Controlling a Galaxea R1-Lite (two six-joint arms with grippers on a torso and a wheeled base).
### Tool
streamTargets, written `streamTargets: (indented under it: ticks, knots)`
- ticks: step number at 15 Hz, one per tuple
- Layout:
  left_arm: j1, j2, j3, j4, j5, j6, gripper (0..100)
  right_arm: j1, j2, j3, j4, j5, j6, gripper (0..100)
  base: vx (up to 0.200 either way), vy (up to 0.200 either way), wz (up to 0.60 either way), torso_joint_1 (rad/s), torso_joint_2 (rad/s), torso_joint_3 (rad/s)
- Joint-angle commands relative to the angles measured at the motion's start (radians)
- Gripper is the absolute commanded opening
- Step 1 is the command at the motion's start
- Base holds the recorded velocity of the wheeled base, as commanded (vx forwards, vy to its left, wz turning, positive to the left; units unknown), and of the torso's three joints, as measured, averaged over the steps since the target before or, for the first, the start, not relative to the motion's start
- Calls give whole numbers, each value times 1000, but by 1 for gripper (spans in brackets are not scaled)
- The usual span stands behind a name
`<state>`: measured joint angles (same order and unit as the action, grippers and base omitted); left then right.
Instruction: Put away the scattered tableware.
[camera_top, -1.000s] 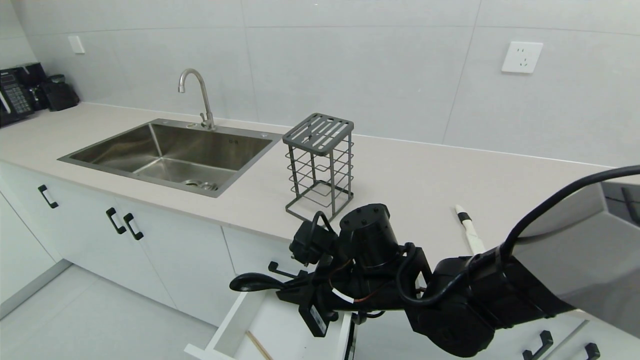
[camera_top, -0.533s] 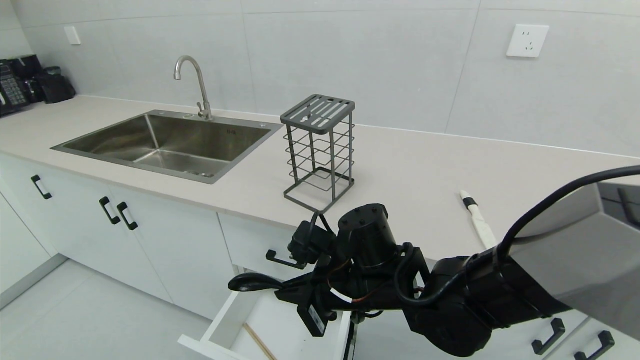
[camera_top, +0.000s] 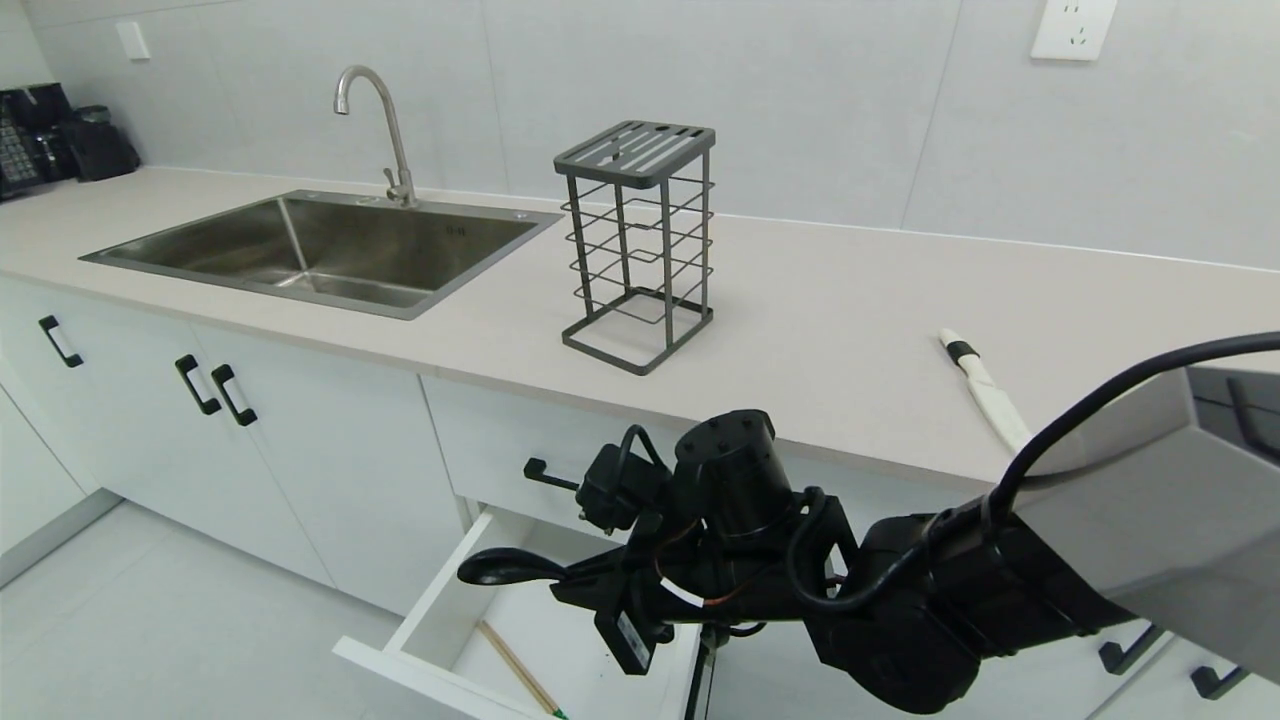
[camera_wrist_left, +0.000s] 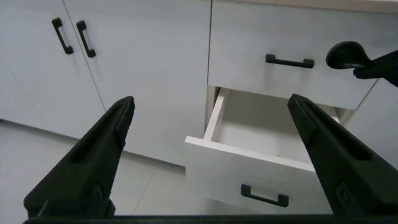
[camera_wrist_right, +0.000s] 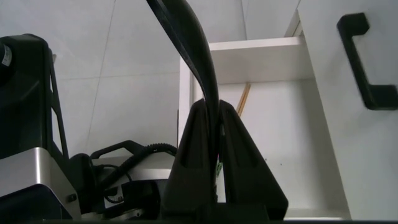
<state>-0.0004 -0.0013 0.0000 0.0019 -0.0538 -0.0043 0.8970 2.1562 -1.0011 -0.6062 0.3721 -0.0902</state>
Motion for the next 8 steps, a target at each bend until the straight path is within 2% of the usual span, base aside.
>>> streamTargets:
  ticks: [1,6,8]
  knots:
    - [0,1,0,0,0,0,100,0,2,-1,-1,1,0,0,0,0,0,-85,159,90]
    - [0,1,0,0,0,0,100,-1,33,-30,5,7,-3,0,0,0,0,-14,29,16]
    - [-1,1,0,0,0,0,100,-1,54,-62,19,24,-5,0,0,0,0,-98,208,105]
